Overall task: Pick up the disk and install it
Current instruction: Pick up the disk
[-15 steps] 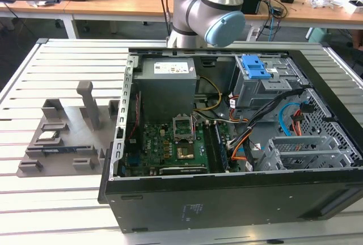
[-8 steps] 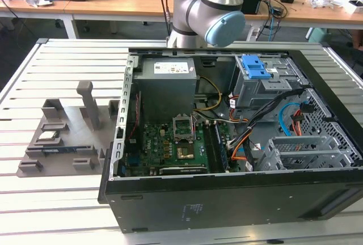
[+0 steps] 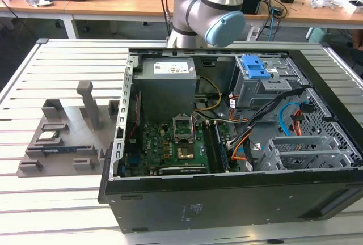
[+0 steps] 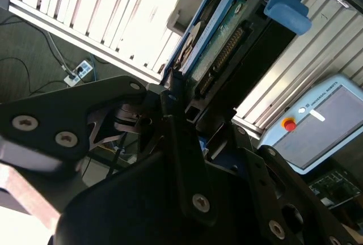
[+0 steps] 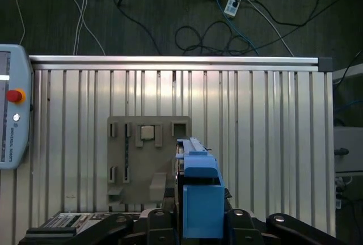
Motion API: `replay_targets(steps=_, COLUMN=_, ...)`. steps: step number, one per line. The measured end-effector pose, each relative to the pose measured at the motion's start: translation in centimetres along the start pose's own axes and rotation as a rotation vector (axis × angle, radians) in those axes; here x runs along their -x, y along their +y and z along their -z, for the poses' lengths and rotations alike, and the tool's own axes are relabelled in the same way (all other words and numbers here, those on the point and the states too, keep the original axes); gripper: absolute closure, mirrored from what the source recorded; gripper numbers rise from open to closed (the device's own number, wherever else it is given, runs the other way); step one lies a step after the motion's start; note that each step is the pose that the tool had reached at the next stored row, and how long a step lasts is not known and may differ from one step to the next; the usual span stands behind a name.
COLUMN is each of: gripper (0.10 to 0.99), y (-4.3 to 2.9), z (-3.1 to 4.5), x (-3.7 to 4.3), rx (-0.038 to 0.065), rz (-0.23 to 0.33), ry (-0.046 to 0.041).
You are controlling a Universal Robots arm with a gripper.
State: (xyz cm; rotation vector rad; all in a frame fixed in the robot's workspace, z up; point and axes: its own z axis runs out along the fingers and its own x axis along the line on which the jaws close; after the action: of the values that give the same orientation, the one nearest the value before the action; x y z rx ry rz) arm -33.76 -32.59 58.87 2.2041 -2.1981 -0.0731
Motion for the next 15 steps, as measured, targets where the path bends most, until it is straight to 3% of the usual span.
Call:
replay_targets(steps=9, gripper=0.722, y=-0.79, z=0.03, x=0.0, rx=0.0, rz=0.0, ry=0.0001)
replay_targets(steps=15, gripper=0.722, y=-2.25, z=0.11, x=-0.01, rx=0.0, rz=0.0, ry=0.0002)
